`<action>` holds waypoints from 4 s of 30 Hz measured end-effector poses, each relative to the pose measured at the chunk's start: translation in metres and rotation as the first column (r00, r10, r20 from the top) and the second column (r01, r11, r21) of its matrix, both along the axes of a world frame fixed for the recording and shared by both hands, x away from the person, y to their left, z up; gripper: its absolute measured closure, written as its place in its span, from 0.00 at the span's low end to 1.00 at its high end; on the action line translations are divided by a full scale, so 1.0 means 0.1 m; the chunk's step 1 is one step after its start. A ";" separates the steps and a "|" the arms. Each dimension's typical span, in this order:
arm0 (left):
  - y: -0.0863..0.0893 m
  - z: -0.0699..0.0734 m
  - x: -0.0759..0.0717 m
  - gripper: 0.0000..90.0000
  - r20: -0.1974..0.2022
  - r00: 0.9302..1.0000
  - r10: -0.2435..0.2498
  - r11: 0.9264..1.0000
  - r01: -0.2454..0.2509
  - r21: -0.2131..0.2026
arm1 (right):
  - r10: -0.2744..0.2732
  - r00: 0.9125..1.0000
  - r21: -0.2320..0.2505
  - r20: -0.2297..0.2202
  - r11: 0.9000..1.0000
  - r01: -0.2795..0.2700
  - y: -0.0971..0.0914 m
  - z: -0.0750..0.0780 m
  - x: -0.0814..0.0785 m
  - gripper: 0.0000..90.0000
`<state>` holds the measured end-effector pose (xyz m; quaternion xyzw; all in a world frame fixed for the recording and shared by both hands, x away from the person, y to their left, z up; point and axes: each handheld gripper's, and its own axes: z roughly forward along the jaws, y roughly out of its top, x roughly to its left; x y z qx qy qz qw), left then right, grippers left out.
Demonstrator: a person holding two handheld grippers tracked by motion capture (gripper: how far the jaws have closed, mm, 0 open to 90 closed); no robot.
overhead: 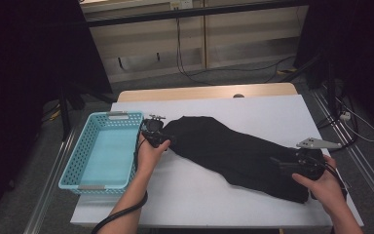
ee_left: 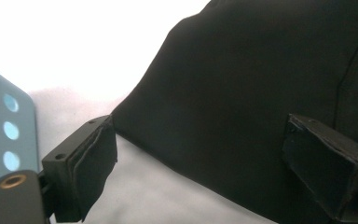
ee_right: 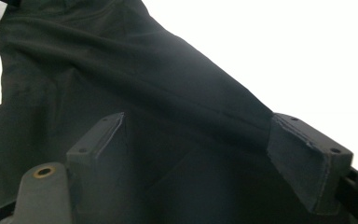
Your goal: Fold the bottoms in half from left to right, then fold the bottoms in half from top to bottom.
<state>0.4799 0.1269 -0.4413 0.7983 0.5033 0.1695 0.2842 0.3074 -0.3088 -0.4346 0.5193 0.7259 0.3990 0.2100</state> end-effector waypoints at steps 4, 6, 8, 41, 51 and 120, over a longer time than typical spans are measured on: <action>0.01 -0.06 0.01 0.13 -0.005 1.000 0.007 1.000 -0.007 0.002 | 0.006 1.000 -0.002 -0.003 1.000 -0.006 0.01 -0.01 0.00 0.22; 0.00 -0.10 0.01 0.13 -0.010 1.000 0.013 1.000 -0.013 0.005 | 0.007 1.000 -0.003 -0.003 1.000 -0.007 0.01 -0.01 0.00 0.22; 0.01 -0.13 0.02 0.12 -0.014 1.000 0.024 1.000 -0.025 -0.018 | 0.004 1.000 -0.005 -0.003 1.000 -0.004 0.01 -0.01 0.00 0.22; 0.14 0.53 0.09 0.92 -0.007 0.996 0.089 0.982 -0.089 -0.169 | -0.007 1.000 0.032 -0.001 0.999 0.007 -0.06 0.00 -0.02 0.21; -0.10 0.58 0.00 0.92 0.014 1.000 -0.027 0.976 0.029 -0.218 | 0.006 1.000 0.039 -0.010 0.999 -0.006 -0.04 -0.01 -0.01 0.21; -0.83 0.24 -0.46 0.92 0.007 0.928 -0.373 0.864 0.349 -0.363 | 0.046 0.999 0.056 -0.015 0.997 -0.045 0.12 -0.05 0.07 0.17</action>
